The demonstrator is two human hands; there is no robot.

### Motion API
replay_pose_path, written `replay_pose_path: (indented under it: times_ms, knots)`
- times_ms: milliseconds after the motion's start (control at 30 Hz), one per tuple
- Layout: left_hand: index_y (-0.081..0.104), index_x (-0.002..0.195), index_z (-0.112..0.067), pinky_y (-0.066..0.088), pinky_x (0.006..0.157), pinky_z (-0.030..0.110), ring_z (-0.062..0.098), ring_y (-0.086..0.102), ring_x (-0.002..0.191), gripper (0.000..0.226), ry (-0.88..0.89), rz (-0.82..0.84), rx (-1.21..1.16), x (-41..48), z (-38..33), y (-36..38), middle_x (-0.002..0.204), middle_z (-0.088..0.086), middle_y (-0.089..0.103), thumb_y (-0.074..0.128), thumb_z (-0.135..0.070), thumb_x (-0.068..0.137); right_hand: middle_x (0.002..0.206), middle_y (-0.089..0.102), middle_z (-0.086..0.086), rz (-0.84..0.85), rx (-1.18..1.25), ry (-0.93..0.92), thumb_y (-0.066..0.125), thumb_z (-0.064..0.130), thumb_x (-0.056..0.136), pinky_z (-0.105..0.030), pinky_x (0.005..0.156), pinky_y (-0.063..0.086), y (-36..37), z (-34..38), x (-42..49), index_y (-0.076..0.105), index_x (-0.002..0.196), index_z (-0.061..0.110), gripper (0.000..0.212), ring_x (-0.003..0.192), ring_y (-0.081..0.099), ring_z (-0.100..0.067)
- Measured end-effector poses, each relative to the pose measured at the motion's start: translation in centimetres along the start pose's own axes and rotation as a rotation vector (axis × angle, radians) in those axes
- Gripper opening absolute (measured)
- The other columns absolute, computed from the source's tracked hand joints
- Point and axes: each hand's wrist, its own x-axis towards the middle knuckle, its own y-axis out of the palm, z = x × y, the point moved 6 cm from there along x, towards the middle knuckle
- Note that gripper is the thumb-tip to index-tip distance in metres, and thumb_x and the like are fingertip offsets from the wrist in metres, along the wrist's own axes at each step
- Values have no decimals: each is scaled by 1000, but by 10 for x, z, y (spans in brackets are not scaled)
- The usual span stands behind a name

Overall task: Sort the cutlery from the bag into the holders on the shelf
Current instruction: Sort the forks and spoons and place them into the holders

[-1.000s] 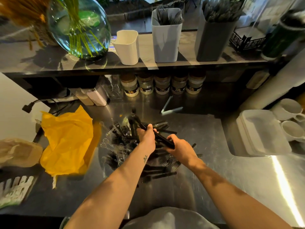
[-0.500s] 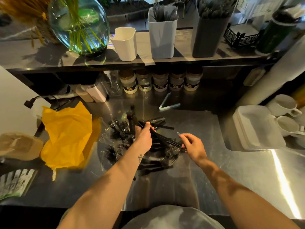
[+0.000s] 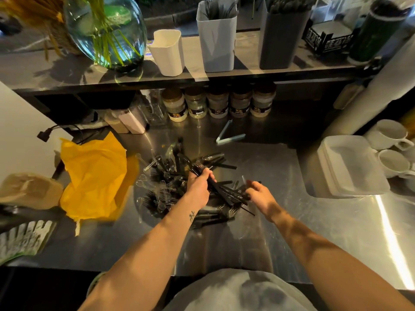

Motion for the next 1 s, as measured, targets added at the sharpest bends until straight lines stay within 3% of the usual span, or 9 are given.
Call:
replay_pose_path:
  times_ms: [133, 233, 300, 400, 500, 667, 733, 833, 1000]
  knots:
    - [56, 111, -13, 54, 87, 36, 15, 58, 71, 12, -15, 8, -82, 1, -2, 0, 84, 5, 61, 57, -7, 101, 131, 65, -4, -63, 104, -52, 49, 27, 106, -36, 109, 44, 0, -1, -6, 63, 133, 14, 34, 122, 60, -20]
    - [56, 111, -14, 56, 82, 33, 14, 58, 70, 12, -24, -12, -119, 3, -3, 2, 84, 4, 60, 58, -7, 100, 117, 73, -9, -27, 465, 85, 38, 37, 108, -36, 97, 51, 16, -8, -13, 70, 113, 16, 39, 108, 68, -22]
    - [58, 110, -14, 57, 90, 36, 14, 60, 73, 12, -35, -37, -114, 5, -1, 4, 85, 4, 62, 60, -9, 99, 109, 75, -14, -57, 640, 158, 33, 43, 109, -34, 86, 54, 21, -9, -17, 69, 111, 11, 49, 101, 71, -25]
    - [59, 111, -15, 52, 100, 40, 15, 66, 86, 10, -55, -58, -13, 6, 8, 9, 88, 3, 67, 60, -16, 101, 102, 75, -15, -157, 670, 188, 29, 42, 109, -37, 83, 57, 23, 0, -18, 72, 100, 7, 57, 93, 71, -25]
    - [60, 101, -9, 55, 90, 37, 17, 60, 74, 4, -84, -28, -133, 0, 17, 21, 80, 5, 61, 58, -12, 102, 97, 72, -19, -232, 666, 185, 34, 34, 109, -46, 86, 60, 32, 8, -18, 71, 88, 3, 52, 88, 71, -30]
    - [57, 92, -9, 50, 69, 31, 14, 51, 59, 9, -77, -60, -199, -2, 24, 33, 70, 3, 54, 59, -11, 101, 104, 74, -19, -272, 762, 199, 32, 36, 109, -42, 91, 57, 51, 7, -20, 73, 96, 8, 51, 95, 72, -31]
    - [58, 90, -9, 50, 67, 31, 14, 51, 57, 11, -79, -65, -193, -1, 23, 32, 68, 2, 54, 60, -13, 100, 110, 73, -21, -204, 934, 219, 28, 42, 111, -38, 88, 56, 55, 11, -23, 71, 105, 4, 58, 98, 70, -30]
    - [59, 89, -8, 54, 68, 34, 16, 54, 59, 16, -96, -66, -194, 0, 25, 30, 69, 3, 56, 62, -19, 100, 113, 73, -23, -108, 1059, 238, 24, 55, 108, -44, 98, 52, 58, 15, -25, 67, 116, 0, 71, 108, 69, -35]
    - [56, 81, -11, 52, 64, 34, 16, 53, 53, 24, -65, -50, -177, -7, 27, 35, 64, 1, 52, 60, -23, 101, 112, 74, -19, -200, 905, 271, 33, 45, 109, -44, 98, 54, 58, 19, -29, 70, 111, 0, 59, 103, 70, -32]
